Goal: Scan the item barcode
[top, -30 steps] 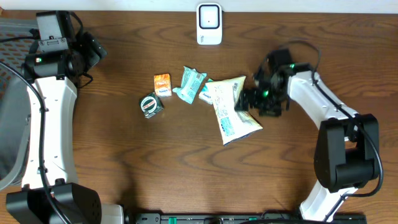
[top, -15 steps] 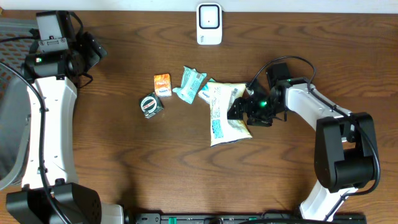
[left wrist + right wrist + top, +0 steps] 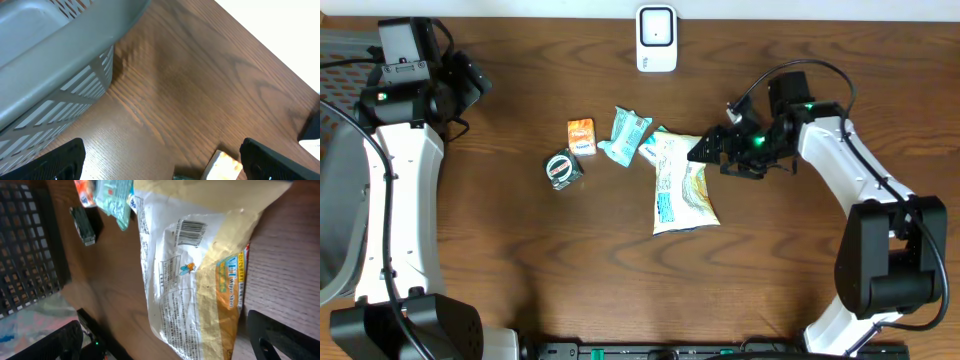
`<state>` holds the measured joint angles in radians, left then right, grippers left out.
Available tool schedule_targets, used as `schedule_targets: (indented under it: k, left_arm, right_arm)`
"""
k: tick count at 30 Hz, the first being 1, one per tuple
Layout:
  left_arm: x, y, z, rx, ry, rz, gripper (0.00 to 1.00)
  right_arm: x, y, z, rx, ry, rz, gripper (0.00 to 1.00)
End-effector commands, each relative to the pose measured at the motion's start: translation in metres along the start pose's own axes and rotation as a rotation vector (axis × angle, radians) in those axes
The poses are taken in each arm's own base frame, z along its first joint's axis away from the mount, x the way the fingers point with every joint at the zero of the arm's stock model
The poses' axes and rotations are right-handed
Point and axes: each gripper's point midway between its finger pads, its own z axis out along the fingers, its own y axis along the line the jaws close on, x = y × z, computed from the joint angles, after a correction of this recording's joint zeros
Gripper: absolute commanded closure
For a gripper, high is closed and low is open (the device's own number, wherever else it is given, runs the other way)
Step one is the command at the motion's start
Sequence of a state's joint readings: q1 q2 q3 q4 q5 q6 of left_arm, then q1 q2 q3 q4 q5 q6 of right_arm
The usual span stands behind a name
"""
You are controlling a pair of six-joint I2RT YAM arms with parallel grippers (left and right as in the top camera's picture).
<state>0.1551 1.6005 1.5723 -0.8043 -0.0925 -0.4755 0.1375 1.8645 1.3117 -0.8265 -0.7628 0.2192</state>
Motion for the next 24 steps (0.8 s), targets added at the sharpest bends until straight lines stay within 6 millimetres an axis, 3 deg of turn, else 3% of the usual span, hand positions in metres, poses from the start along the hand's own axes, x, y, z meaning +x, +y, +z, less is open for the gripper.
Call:
schedule_targets:
  k: [1, 3, 8, 16, 18, 20, 21, 24]
  left_arm:
    - [-0.006, 0.000, -0.003, -0.004, -0.018, -0.019, 0.02]
    - [-0.006, 0.000, -0.003, -0.004, -0.018, -0.018, 0.02]
    - [-0.006, 0.000, -0.003, -0.004, -0.018, -0.018, 0.02]
    - [-0.006, 0.000, -0.003, -0.004, -0.018, -0.018, 0.02]
    - [-0.006, 0.000, -0.003, -0.004, -0.018, -0.018, 0.02]
    - [-0.006, 0.000, -0.003, -0.004, -0.018, -0.019, 0.02]
    - [-0.006, 0.000, -0.003, -0.004, -0.018, -0.018, 0.02]
    - [-0.006, 0.000, -0.003, -0.004, -0.018, -0.018, 0.02]
  right_arm:
    - [0.014, -0.012, 0.025, 0.073, 0.052, 0.115, 0.01]
    - [0.021, -0.031, 0.033, 0.171, 0.061, 0.172, 0.01]
    - [0.036, -0.042, 0.044, 0.178, 0.090, 0.191, 0.01]
    - [0.049, -0.031, 0.076, 0.009, 0.084, 0.102, 0.03]
    - [0.053, -0.034, 0.079, 0.010, 0.087, 0.098, 0.15]
    - [0.055, -0.036, 0.080, 0.014, 0.087, 0.101, 0.36]
    - [0.055, -0.037, 0.080, 0.014, 0.086, 0.101, 0.55]
    - [0.053, -0.038, 0.079, 0.019, 0.080, 0.101, 0.99]
